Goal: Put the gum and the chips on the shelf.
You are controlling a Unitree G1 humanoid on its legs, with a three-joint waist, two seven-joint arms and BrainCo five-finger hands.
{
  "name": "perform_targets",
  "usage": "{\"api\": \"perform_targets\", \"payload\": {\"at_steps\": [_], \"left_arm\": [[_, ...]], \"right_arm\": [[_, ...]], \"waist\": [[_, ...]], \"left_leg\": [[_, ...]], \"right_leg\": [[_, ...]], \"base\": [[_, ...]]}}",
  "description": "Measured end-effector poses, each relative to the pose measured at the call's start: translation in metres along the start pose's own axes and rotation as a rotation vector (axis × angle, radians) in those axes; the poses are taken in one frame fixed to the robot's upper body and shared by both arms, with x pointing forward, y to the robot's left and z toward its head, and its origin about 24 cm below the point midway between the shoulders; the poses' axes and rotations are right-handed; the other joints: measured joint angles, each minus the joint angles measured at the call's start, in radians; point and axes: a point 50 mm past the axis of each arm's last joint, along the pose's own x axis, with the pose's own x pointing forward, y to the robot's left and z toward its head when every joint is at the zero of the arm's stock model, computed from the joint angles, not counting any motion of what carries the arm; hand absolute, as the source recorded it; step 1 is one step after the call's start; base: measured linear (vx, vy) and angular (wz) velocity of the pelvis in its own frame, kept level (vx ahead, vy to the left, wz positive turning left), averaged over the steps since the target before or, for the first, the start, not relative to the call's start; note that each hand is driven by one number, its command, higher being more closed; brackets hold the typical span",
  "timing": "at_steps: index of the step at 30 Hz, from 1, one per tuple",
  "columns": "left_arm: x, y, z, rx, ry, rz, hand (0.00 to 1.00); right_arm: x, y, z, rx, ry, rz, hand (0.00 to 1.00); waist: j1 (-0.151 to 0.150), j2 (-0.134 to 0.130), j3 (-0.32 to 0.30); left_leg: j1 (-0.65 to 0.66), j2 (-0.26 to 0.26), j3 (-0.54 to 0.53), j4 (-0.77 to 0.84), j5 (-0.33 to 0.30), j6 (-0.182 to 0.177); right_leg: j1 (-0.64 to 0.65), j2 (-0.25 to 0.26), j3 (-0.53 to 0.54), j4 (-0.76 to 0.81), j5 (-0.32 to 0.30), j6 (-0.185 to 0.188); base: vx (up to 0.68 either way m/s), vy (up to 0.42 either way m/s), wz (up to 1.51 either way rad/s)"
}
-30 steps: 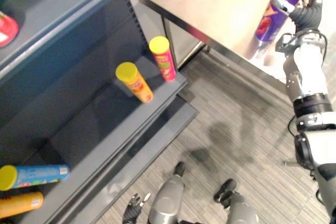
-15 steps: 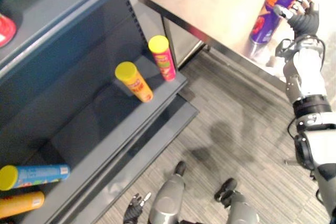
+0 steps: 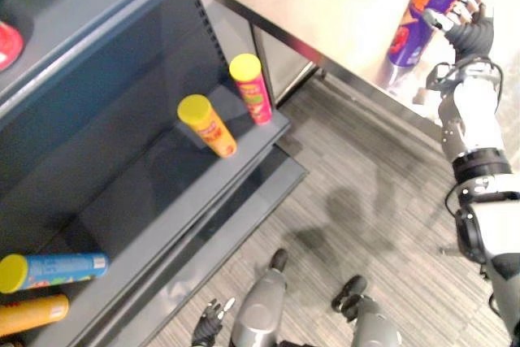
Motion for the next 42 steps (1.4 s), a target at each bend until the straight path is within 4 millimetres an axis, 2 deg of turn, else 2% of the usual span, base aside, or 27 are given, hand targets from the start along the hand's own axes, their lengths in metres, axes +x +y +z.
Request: {"api": "perform_targets", "payload": {"at_steps": [11, 19, 20, 28, 42], "left_arm": [[0.0, 0.0, 0.001, 0.003, -0.005, -0.001, 0.0], [0.0, 0.004, 0.002, 0.015, -0.005, 0.006, 0.0], [0.0, 0.004, 0.002, 0.015, -0.006, 0.007, 0.0], [0.0, 0.005, 0.003, 0.019, -0.007, 0.008, 0.0], [0.0, 0.003, 0.002, 0.018, -0.007, 0.003, 0.0]], "right_arm": [[-0.004, -0.001, -0.003, -0.007, -0.005, -0.004, 1.0], [-0.009, -0.006, -0.009, -0.018, 0.005, -0.001, 1.0], [-0.01, -0.005, -0.009, -0.018, 0.003, 0.004, 0.0], [-0.008, -0.016, -0.003, -0.048, -0.014, -0.002, 0.0], [-0.002, -0.015, 0.005, -0.048, -0.021, 0.003, 0.0]], "waist": [[0.001, -0.001, 0.0], [-0.019, -0.011, 0.006], [-0.02, -0.012, 0.007], [-0.02, -0.014, 0.014], [-0.021, -0.007, 0.038]], "left_leg": [[0.009, 0.011, 0.026, 0.0, 0.0, 0.0], [0.018, 0.019, 0.037, 0.001, 0.0, 0.0], [0.018, 0.021, 0.042, 0.001, 0.0, 0.0], [0.018, 0.024, 0.05, 0.001, 0.0, 0.0], [0.015, 0.011, 0.032, 0.002, 0.001, 0.002]], "right_leg": [[0.004, 0.021, 0.026, -0.03, 0.029, -0.005], [0.022, 0.041, 0.037, -0.071, 0.055, -0.007], [0.022, 0.045, 0.041, -0.077, 0.058, -0.007], [0.022, 0.05, 0.048, -0.086, 0.066, -0.008], [0.022, 0.036, 0.038, -0.071, 0.066, -0.006]], "base": [[0.0, 0.002, -0.07], [-0.03, 0.012, -0.06], [-0.01, 0.006, -0.13], [0.0, 0.003, -0.03], [0.0, 0.006, 0.03]]}}
